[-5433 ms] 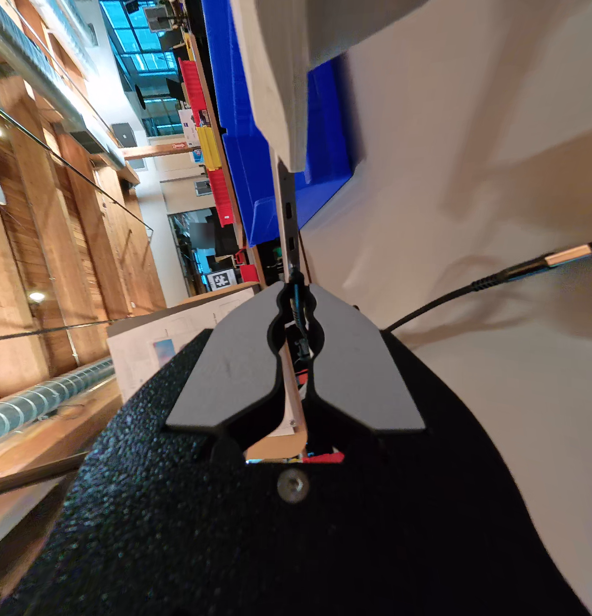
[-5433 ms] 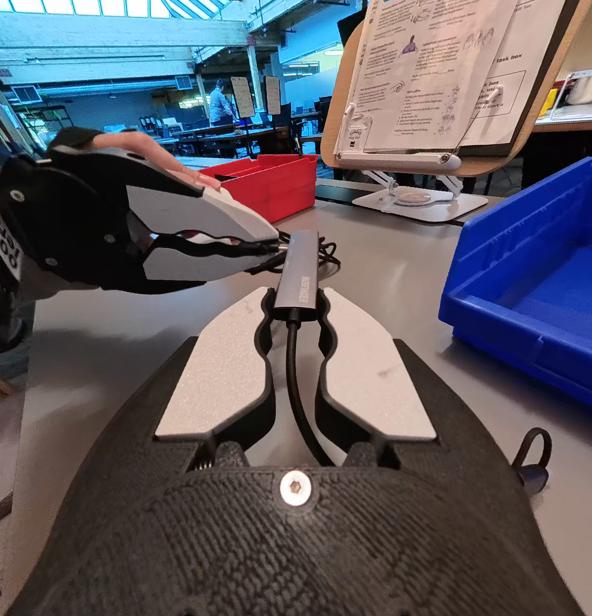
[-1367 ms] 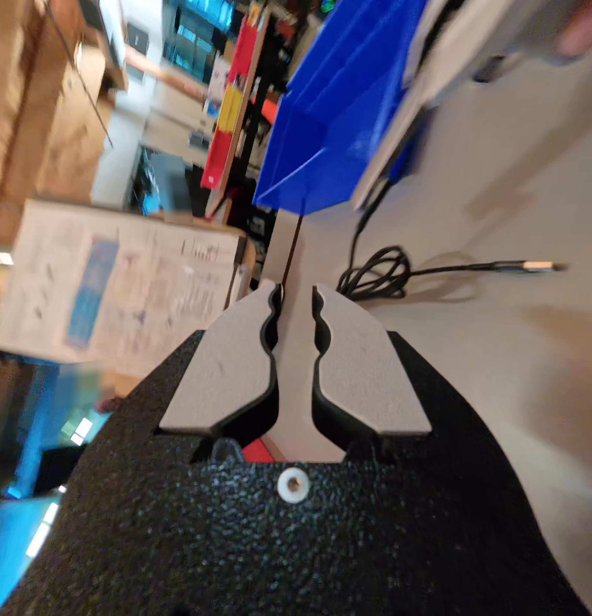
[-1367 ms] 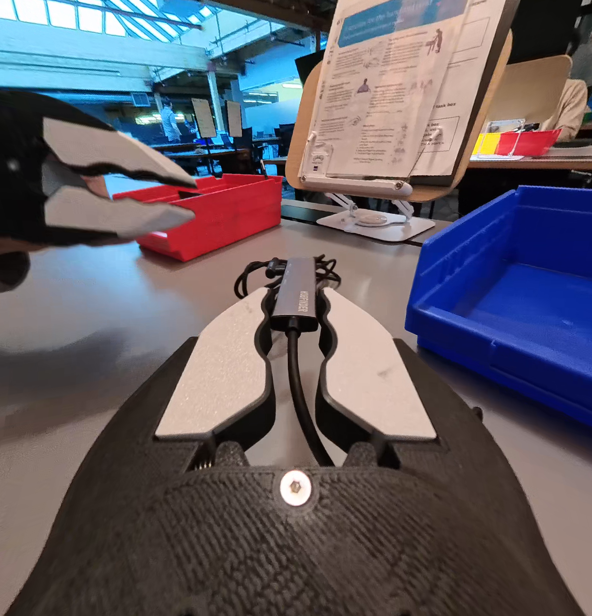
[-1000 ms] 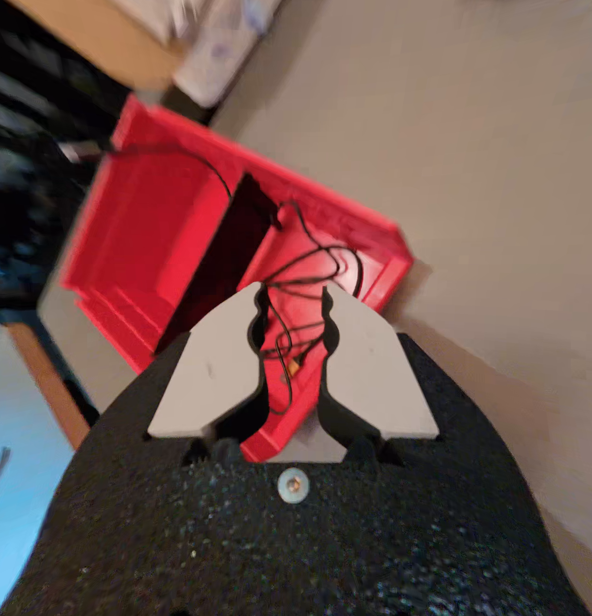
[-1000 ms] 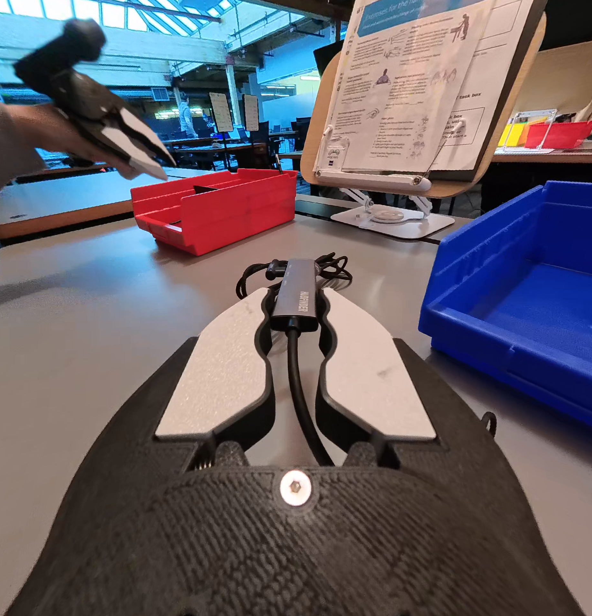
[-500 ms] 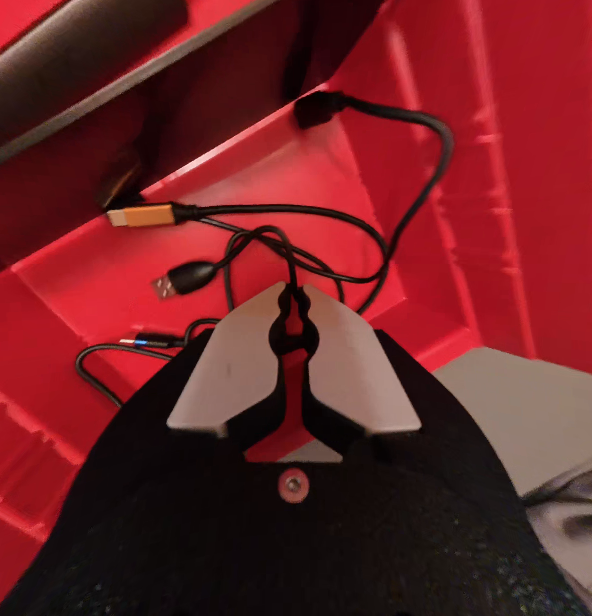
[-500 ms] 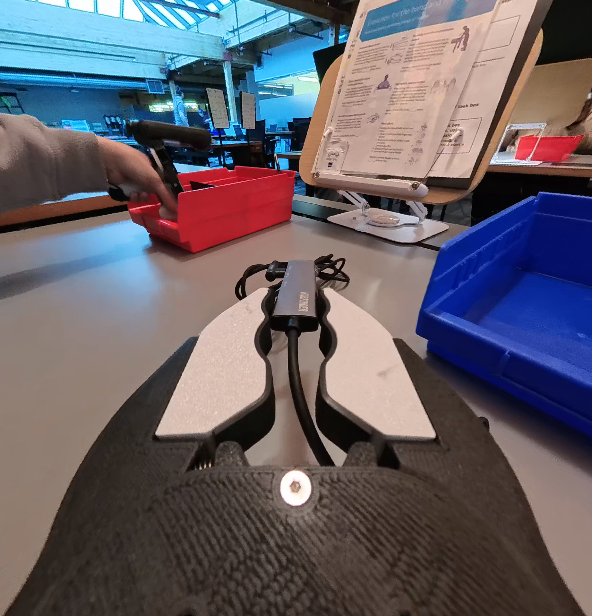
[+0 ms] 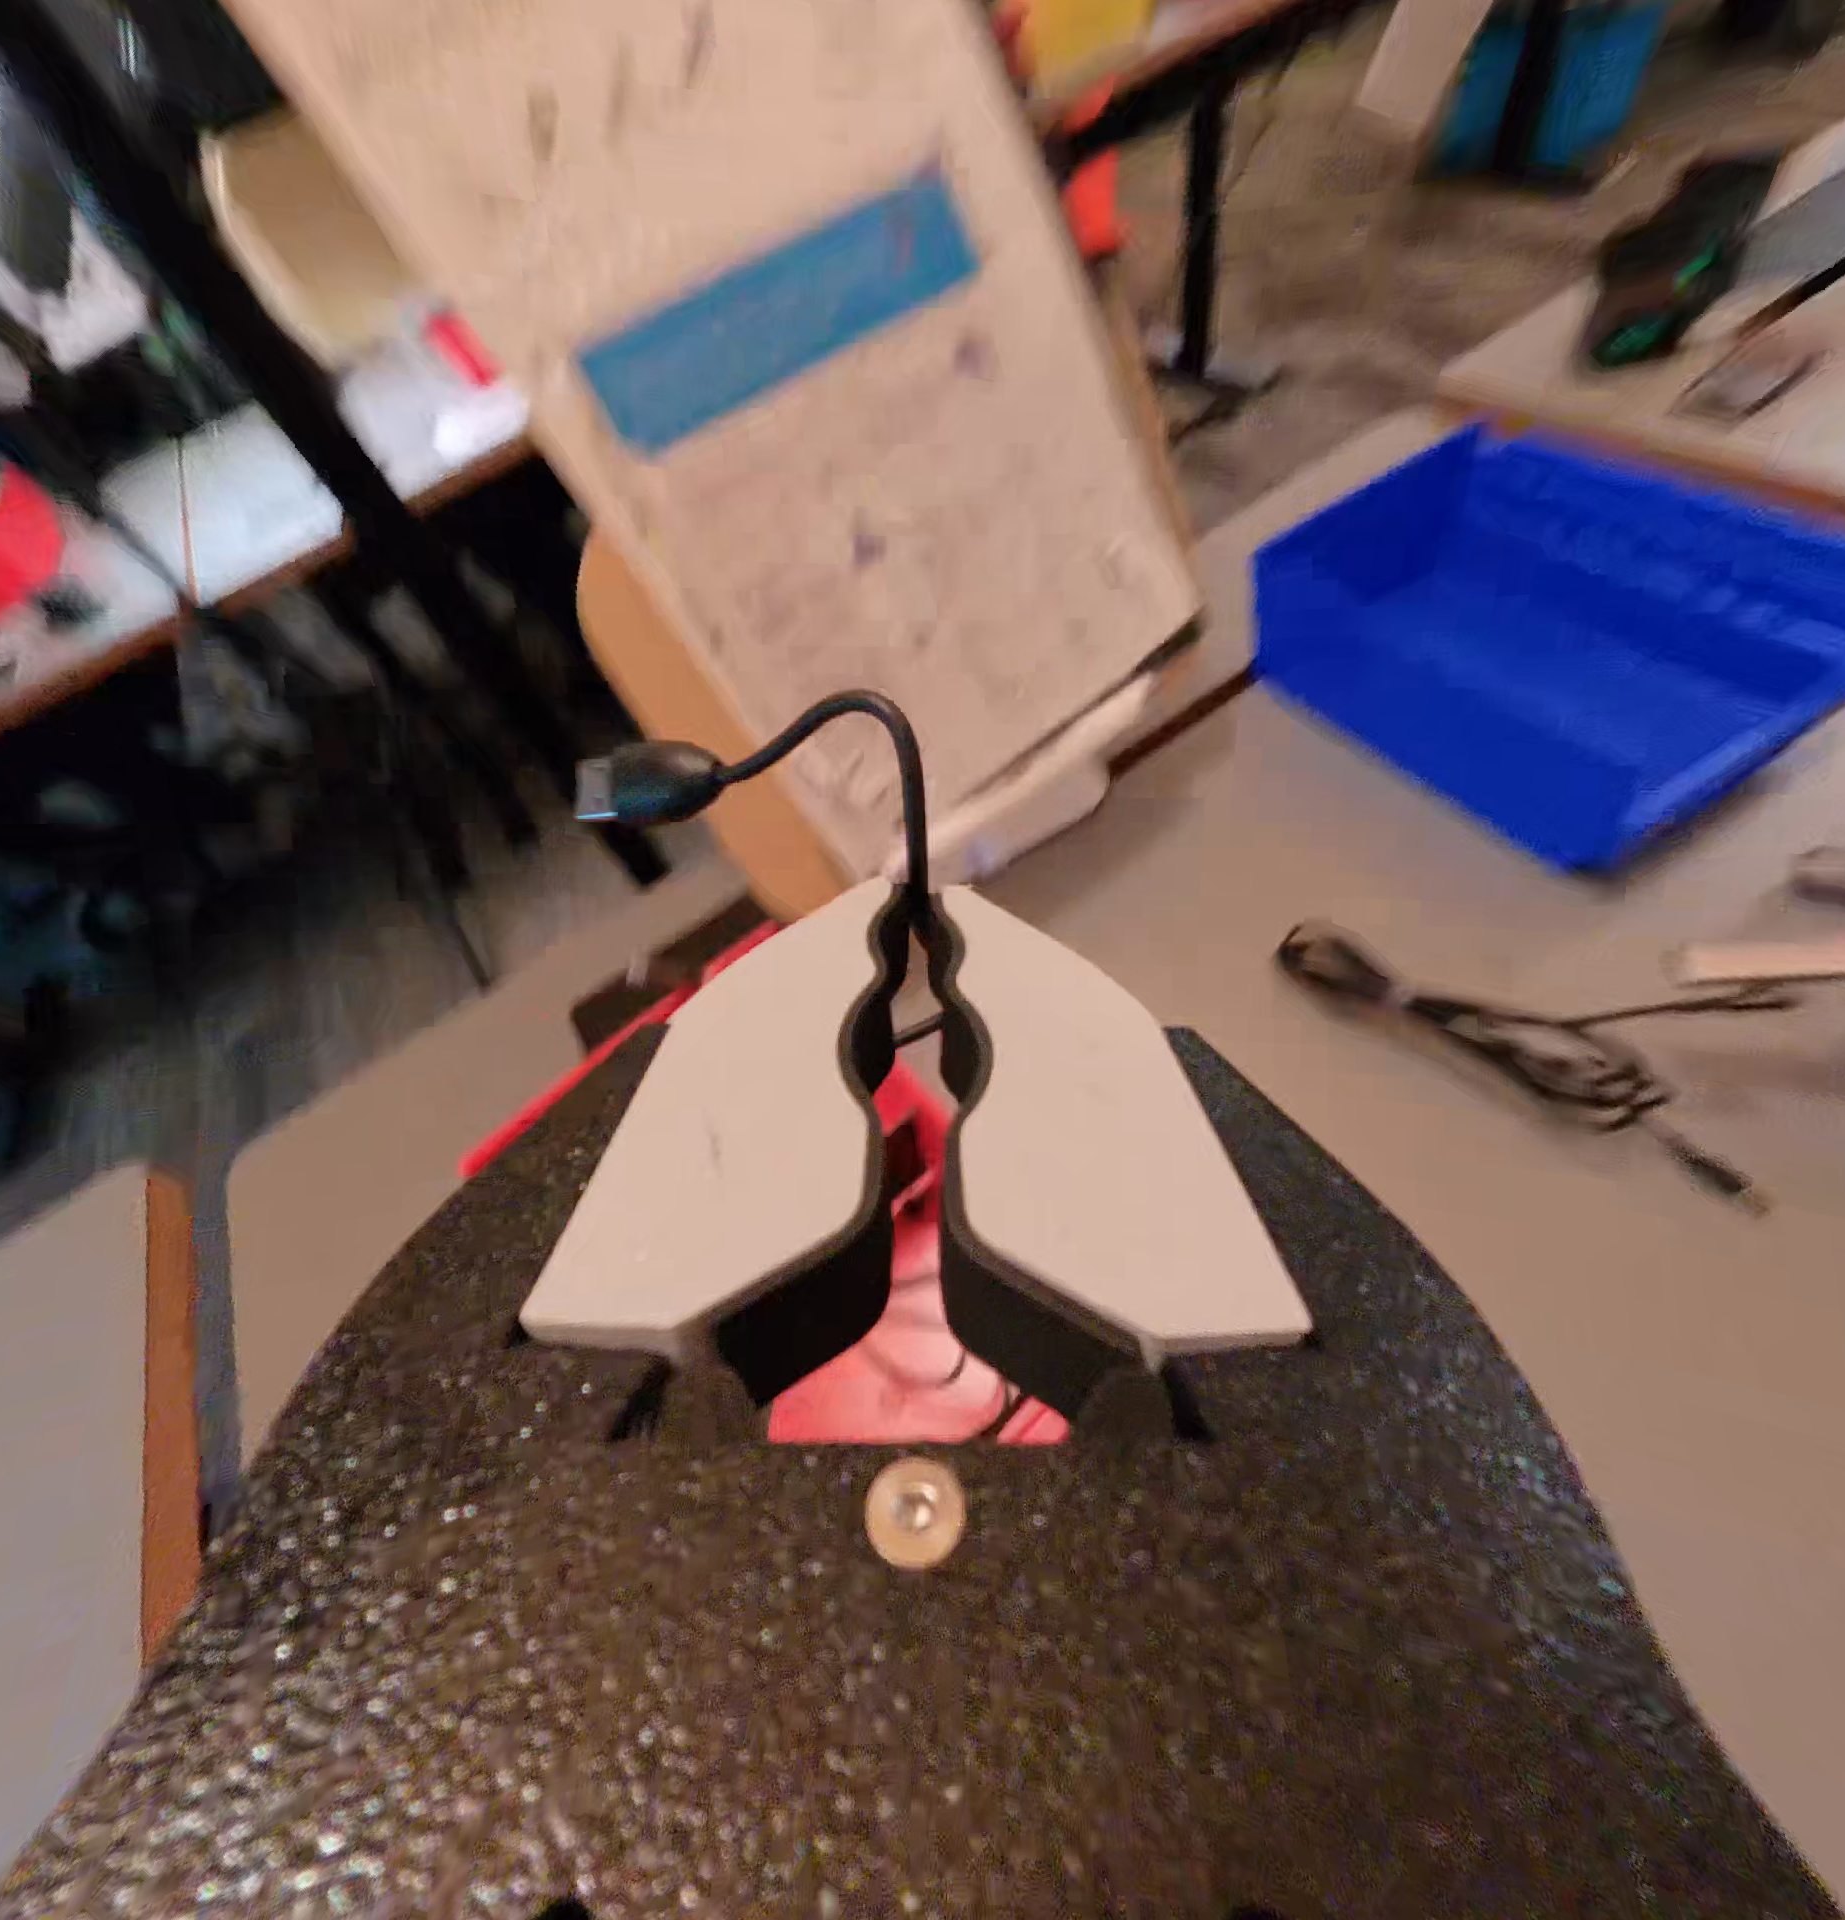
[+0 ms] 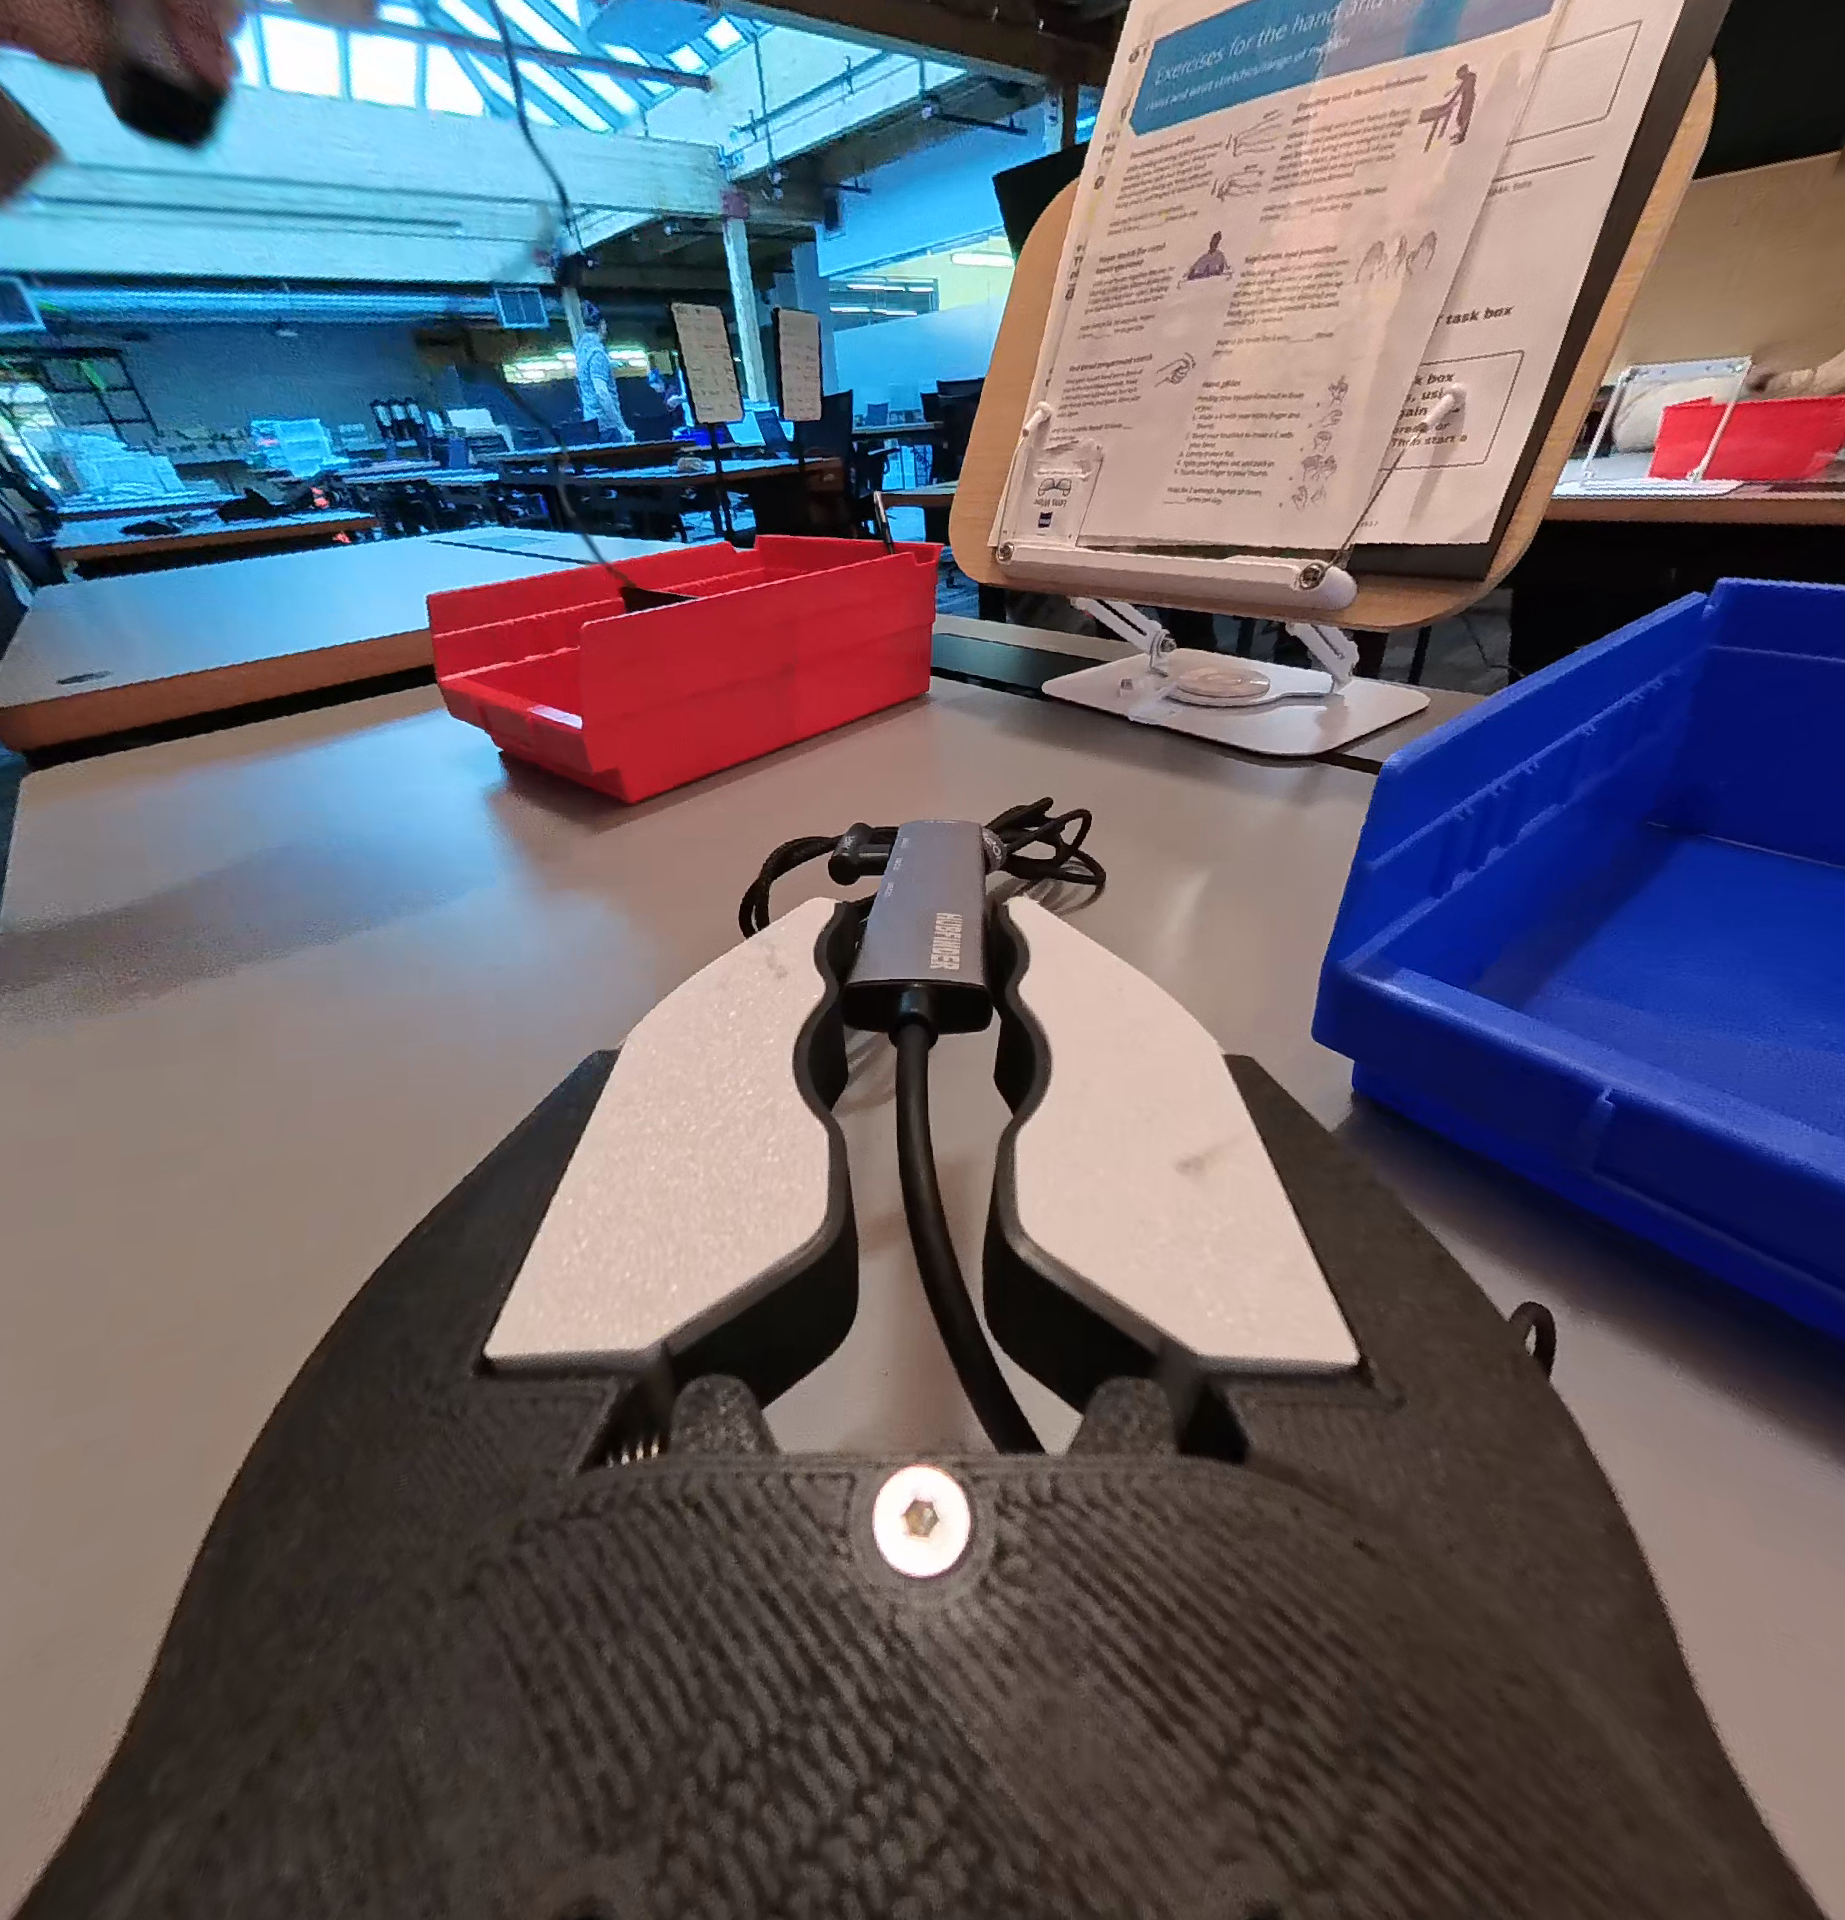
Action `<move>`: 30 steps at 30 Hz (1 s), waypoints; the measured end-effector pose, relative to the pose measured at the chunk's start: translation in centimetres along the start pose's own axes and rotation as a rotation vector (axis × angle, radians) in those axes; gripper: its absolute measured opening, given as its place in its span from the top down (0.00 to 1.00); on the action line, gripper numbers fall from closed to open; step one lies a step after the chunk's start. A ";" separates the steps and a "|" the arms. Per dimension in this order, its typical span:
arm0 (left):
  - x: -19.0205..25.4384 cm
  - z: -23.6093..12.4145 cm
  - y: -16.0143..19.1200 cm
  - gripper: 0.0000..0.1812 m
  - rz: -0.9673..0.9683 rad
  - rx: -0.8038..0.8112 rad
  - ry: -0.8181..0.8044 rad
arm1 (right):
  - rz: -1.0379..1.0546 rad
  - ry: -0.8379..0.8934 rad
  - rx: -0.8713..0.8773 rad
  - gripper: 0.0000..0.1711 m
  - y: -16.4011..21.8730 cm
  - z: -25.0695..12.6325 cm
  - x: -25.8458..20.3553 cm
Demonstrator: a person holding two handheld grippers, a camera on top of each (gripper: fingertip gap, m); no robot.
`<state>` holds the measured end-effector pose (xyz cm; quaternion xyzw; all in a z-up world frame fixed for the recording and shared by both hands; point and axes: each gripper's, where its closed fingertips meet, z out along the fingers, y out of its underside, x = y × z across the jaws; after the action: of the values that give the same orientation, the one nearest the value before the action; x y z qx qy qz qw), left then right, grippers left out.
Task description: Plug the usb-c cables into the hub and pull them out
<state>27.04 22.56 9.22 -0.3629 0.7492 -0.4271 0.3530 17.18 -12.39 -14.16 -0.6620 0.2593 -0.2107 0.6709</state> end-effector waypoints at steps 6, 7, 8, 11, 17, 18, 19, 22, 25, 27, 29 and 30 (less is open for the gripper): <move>6.9 -6.5 -11.3 0.99 0.185 0.347 0.058 | 0.001 -0.002 0.007 0.86 -0.1 -0.1 0.0; 7.6 -7.4 -12.5 0.99 0.204 0.387 0.057 | 0.001 -0.004 0.008 0.86 -0.1 -0.1 0.0; 8.1 -8.2 -13.7 0.99 0.210 0.423 0.053 | -0.001 -0.005 0.008 0.86 -0.1 -0.1 -0.1; 8.8 -10.4 -17.3 0.99 0.249 0.510 0.033 | -0.001 -0.008 0.007 0.86 -0.1 -0.1 -0.1; 8.8 -12.9 -23.2 0.99 0.240 0.611 0.047 | 0.003 -0.014 0.011 0.86 -0.1 -0.1 -0.1; 8.9 -12.8 -23.5 0.99 0.234 0.605 0.068 | 0.004 -0.015 0.011 0.86 -0.1 -0.1 -0.1; 9.1 -12.5 -23.6 0.99 0.228 0.601 0.088 | 0.005 -0.015 0.012 0.86 -0.2 -0.1 -0.1; 10.5 -10.3 -21.3 0.99 0.238 0.560 0.165 | 0.008 -0.018 0.015 0.86 -0.2 -0.1 -0.1; 10.2 -6.8 -15.8 0.99 0.253 0.449 0.108 | 0.013 -0.016 0.029 0.86 -0.4 -0.3 0.0; 9.5 -4.7 -11.0 0.99 0.218 0.358 0.072 | 0.016 -0.016 0.039 0.86 -0.5 -0.4 0.0; 8.8 -3.1 -5.0 0.99 0.166 0.223 0.073 | 0.019 -0.019 0.044 0.86 -0.5 -0.4 0.0; 8.6 -2.6 -2.0 0.99 0.138 0.161 0.079 | 0.019 -0.021 0.046 0.86 -0.6 -0.4 0.0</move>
<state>21.13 15.57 10.10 -0.2635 0.7490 -0.4746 0.3798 16.91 -12.74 -13.60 -0.6462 0.2537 -0.2031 0.6905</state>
